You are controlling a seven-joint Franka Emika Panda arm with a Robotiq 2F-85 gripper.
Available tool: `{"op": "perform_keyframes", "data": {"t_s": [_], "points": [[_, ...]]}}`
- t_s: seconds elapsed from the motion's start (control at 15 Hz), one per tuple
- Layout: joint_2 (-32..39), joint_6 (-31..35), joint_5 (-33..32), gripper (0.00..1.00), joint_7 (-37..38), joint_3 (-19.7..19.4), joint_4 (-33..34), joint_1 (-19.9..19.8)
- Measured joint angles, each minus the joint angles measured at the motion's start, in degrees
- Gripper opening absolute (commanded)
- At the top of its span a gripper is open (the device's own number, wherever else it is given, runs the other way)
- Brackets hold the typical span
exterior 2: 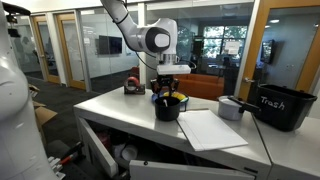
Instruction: Remove the black marker from the black cup
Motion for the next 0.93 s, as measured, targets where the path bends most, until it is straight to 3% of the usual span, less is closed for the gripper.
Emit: {"op": "perform_keyframes", "data": {"t_s": [0.27, 0.53, 0.73, 0.87, 0.93], "points": [[0.0, 1.5, 1.9, 0.74, -2.8, -0.1, -0.8, -0.4], [0.0, 3.4, 2.5, 0.72, -5.3, -0.4, -2.2, -0.8], [0.1, 4.8, 3.3, 0.65, -7.3, -0.8, -3.7, -1.2], [0.3, 5.8, 4.1, 0.53, -8.8, -1.1, -4.7, -1.5], [0.3, 6.1, 4.7, 0.37, -9.7, -1.2, -5.1, -1.7]]}}
